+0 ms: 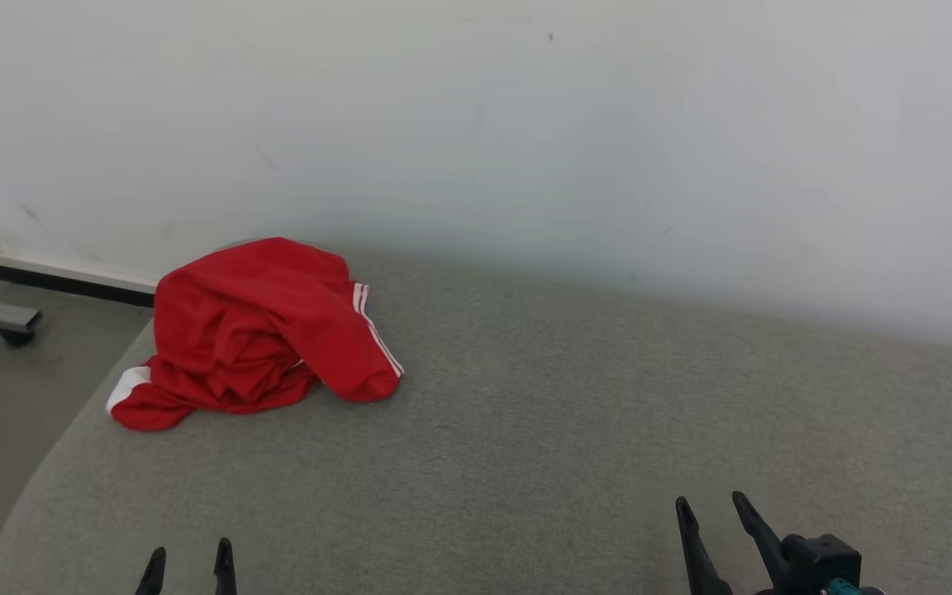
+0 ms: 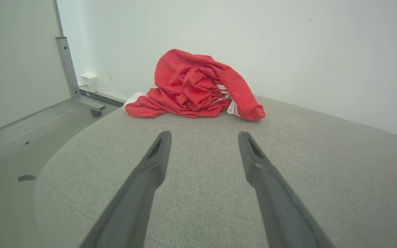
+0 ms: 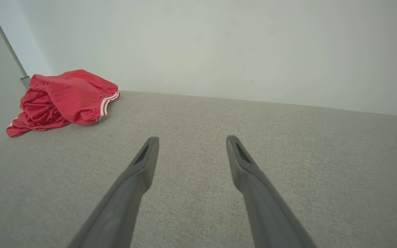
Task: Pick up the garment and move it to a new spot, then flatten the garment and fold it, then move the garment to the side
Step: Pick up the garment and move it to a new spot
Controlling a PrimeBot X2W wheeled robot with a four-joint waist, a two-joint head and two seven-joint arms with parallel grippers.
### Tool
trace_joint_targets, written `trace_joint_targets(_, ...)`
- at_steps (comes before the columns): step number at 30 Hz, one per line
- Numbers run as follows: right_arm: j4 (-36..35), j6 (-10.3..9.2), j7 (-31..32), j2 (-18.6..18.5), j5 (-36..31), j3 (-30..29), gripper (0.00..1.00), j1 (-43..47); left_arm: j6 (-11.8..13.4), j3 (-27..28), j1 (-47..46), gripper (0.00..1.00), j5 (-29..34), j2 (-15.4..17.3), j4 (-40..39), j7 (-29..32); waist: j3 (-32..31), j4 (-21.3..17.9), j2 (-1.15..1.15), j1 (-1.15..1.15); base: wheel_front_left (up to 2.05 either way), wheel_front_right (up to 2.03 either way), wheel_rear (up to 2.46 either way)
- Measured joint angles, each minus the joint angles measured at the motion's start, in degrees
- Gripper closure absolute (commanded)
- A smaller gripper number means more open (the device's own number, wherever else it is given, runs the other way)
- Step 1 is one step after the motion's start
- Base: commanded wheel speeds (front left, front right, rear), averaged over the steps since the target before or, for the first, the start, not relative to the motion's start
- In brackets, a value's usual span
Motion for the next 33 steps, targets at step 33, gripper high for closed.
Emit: trace_joint_targets(33, 3.6, 0.00, -1.8, 0.0, 1.4, 1.5, 0.00, -3.4, 3.5, 2.1, 2.2, 0.00, -3.1, 1.9, -9.8, 5.7, 3.7, 10.3, 0.00, 0.00, 0.00, 0.00, 0.00)
